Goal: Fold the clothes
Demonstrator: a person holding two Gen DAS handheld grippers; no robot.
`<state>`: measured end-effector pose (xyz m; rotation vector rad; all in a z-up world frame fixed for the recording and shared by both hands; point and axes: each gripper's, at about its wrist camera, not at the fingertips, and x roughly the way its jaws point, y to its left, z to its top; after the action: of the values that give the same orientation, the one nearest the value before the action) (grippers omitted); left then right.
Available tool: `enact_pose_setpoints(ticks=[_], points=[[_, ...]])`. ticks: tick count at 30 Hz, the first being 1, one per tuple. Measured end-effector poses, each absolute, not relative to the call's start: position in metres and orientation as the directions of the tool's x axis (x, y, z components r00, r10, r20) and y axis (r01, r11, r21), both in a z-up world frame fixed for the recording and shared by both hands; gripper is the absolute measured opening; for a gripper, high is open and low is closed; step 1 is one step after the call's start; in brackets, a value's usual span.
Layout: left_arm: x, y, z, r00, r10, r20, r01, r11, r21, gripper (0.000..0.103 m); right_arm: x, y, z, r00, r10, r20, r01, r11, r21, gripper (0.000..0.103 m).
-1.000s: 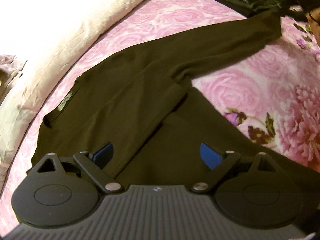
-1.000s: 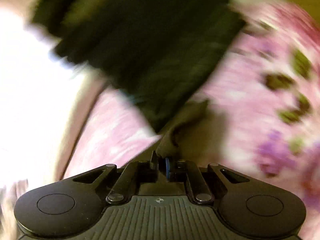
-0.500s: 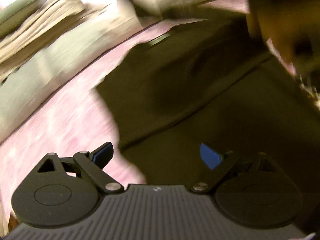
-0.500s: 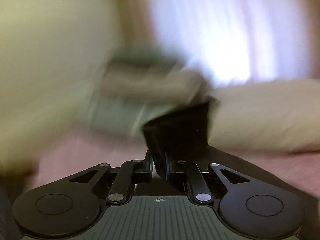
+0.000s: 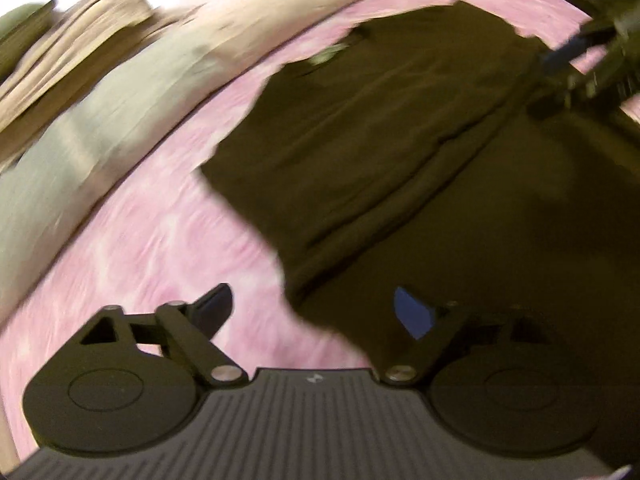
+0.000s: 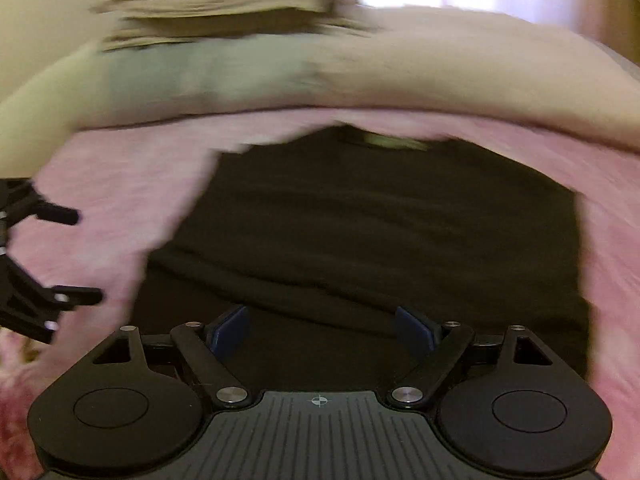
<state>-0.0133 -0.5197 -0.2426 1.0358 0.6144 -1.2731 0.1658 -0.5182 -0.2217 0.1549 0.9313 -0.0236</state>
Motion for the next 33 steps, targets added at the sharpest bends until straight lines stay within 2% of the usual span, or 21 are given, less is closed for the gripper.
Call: enact_pose_setpoints(ticks=[5, 7, 10, 13, 15, 16, 17, 18, 19, 27, 33], points=[[-0.026, -0.564, -0.253, 0.175, -0.48, -0.86, 0.956, -0.125, 0.264, 0.061, 0.154, -0.602, -0.221, 0.552, -0.14, -0.822, 0.33, 0.942, 0.06, 0.083], [-0.03, -0.582, -0.255, 0.164, -0.479, -0.862, 0.958, -0.131, 0.255, 0.058, 0.152, -0.631, -0.225, 0.526, -0.215, -0.823, 0.416, 0.909, 0.028, 0.083], [-0.044, -0.603, -0.255, 0.162, -0.48, -0.862, 0.956, -0.141, 0.258, 0.058, 0.155, -0.663, -0.235, 0.526, -0.231, -0.818, 0.454, 0.89, 0.041, 0.082], [-0.058, -0.624, -0.256, 0.16, -0.48, -0.863, 0.954, -0.15, 0.26, 0.058, 0.159, -0.677, -0.249, 0.533, -0.186, -0.825, 0.41, 0.91, 0.059, 0.06], [-0.068, -0.638, -0.256, 0.158, -0.48, -0.863, 0.952, -0.157, 0.262, 0.058, 0.162, -0.683, -0.259, 0.529, -0.157, -0.834, 0.372, 0.926, 0.061, 0.06], [-0.072, -0.645, -0.256, 0.157, -0.48, -0.863, 0.951, -0.16, 0.263, 0.058, 0.163, -0.686, -0.265, 0.526, -0.148, -0.838, 0.361, 0.931, 0.062, 0.051], [-0.077, -0.652, -0.256, 0.157, -0.481, -0.863, 0.951, -0.164, 0.264, 0.058, 0.163, -0.691, -0.27, 0.524, -0.133, -0.841, 0.351, 0.933, 0.072, 0.024], [-0.082, -0.659, -0.256, 0.156, -0.481, -0.863, 0.95, -0.167, 0.265, 0.058, 0.162, -0.694, -0.274, 0.526, -0.118, -0.843, 0.341, 0.936, 0.082, 0.015], [-0.087, -0.667, -0.256, 0.152, -0.481, -0.863, 0.949, -0.172, 0.263, 0.058, 0.159, -0.697, -0.275, 0.525, -0.131, -0.841, 0.344, 0.936, 0.069, 0.013], [-0.133, -0.719, -0.266, 0.084, -0.477, -0.875, 0.944, -0.242, 0.223, 0.059, 0.105, -0.725, -0.267, 0.486, -0.112, -0.867, 0.458, 0.877, 0.143, 0.013], [-0.141, -0.742, -0.291, 0.044, -0.4, -0.916, 0.967, -0.213, 0.14, 0.059, 0.125, -0.722, -0.232, 0.602, -0.066, -0.796, 0.352, 0.916, 0.19, 0.014]])
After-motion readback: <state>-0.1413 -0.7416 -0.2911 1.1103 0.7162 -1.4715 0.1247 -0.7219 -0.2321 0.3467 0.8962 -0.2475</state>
